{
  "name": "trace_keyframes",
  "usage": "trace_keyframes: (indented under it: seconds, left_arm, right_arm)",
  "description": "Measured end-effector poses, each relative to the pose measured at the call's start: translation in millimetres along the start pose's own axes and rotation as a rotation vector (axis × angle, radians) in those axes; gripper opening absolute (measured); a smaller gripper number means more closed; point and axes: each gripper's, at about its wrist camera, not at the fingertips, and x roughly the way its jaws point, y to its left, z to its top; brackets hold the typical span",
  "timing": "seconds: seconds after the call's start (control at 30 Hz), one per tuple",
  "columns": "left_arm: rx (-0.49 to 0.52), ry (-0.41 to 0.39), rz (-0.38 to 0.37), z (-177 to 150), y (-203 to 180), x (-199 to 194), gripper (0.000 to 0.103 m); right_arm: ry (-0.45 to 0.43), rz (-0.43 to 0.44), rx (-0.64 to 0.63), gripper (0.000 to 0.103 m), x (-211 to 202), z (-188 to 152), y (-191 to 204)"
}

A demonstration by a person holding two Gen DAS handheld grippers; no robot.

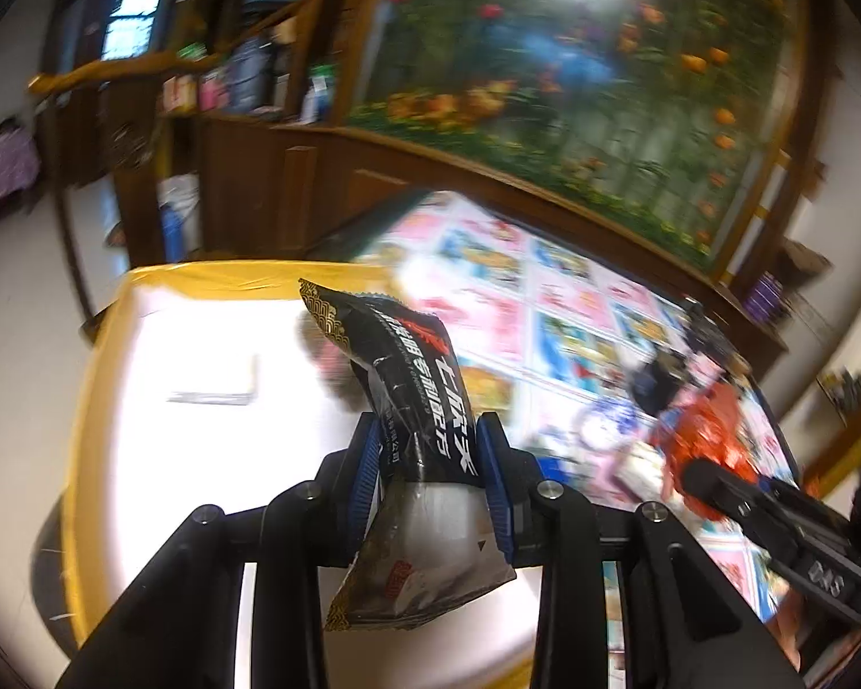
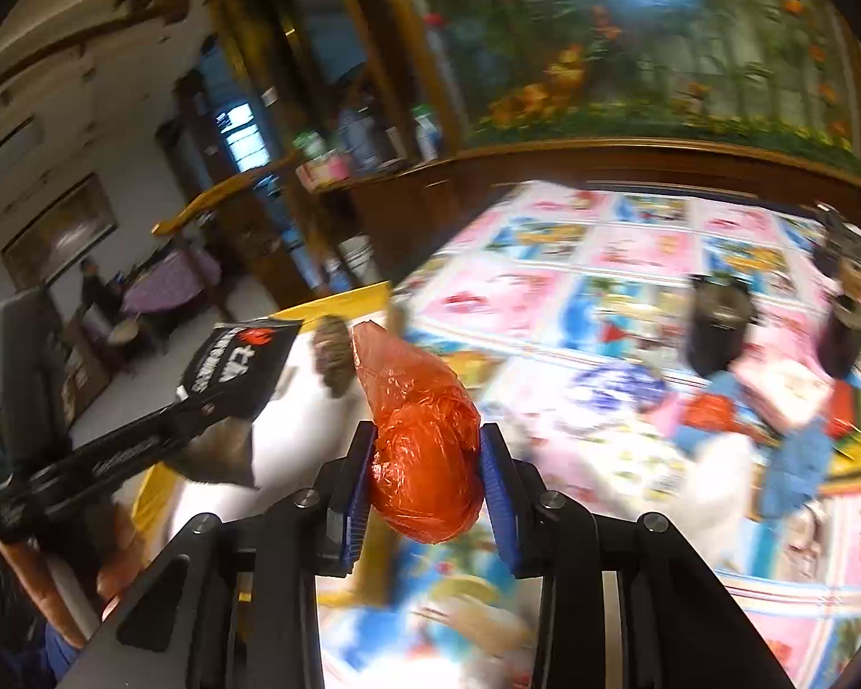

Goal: Organize soft objects
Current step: 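Carry the black bag and orange bag over the yellow-rimmed white box, then open both tools to drop the black bag and orange bag into the box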

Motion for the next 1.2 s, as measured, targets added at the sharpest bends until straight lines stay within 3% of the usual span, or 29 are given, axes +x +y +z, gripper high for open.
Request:
trace_keyframes:
  seconds: [0.13,0.23,0.47,0.97,1.1,1.2]
  left_arm:
    - [-0.075,0.046,0.057,1,29,6,0.033]
    - [-0.123,0.11,0.015,0,40,13,0.033]
    - [-0.155,0.207,0.022,1,48,25,0.033]
    - [-0.173,0.218,0.005,1,56,27,0.034]
    - [-0.175,0.213,-0.001,1,56,25,0.045]
    - [-0.173,0.207,0.0,1,55,24,0.046]
  right_arm:
    - [0.048,0.049,-0.05,0.039,28,-1,32]
    - [0.092,0.052,-0.072,0.039,53,-1,48]
    - [0.199,0.047,-0.058,0.039,100,-3,51]
    - [0.231,0.073,-0.056,0.044,115,-11,49]
    - [0.216,0.083,-0.065,0.052,111,-12,52]
    - [0.208,0.089,-0.066,0.053,108,-11,52]
